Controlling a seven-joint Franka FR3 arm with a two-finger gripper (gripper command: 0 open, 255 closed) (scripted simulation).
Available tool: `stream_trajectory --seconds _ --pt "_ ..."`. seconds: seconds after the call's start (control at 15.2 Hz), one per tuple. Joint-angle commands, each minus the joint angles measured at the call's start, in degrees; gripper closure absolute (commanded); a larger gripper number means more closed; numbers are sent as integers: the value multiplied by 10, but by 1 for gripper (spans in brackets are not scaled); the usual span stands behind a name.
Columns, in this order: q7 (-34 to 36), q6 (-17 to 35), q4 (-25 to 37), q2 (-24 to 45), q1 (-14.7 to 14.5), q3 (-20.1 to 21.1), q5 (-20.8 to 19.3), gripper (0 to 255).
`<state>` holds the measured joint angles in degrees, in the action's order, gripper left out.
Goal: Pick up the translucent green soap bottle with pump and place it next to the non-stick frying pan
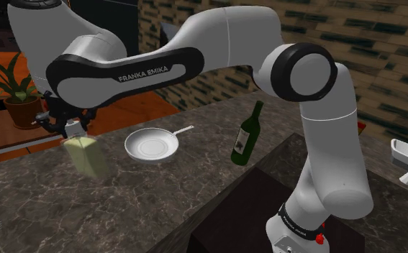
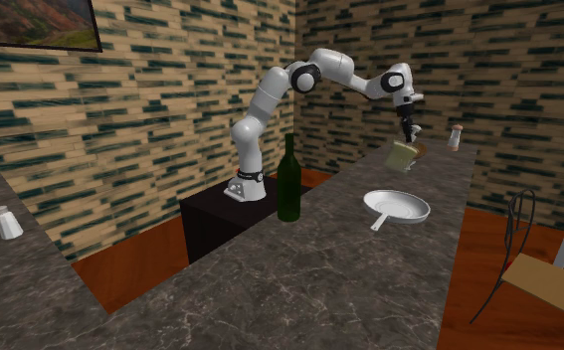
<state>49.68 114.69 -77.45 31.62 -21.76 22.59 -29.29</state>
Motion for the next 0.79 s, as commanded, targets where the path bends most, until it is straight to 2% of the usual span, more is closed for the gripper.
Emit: stream_trajectory --seconds 0.0,0.46,0.73 --pt "5 14 -13 1 1 -1 -3 255" --pt "23 56 -45 15 2 -8 -16 255" --pt "23 58 -45 16 2 -8 -16 255"
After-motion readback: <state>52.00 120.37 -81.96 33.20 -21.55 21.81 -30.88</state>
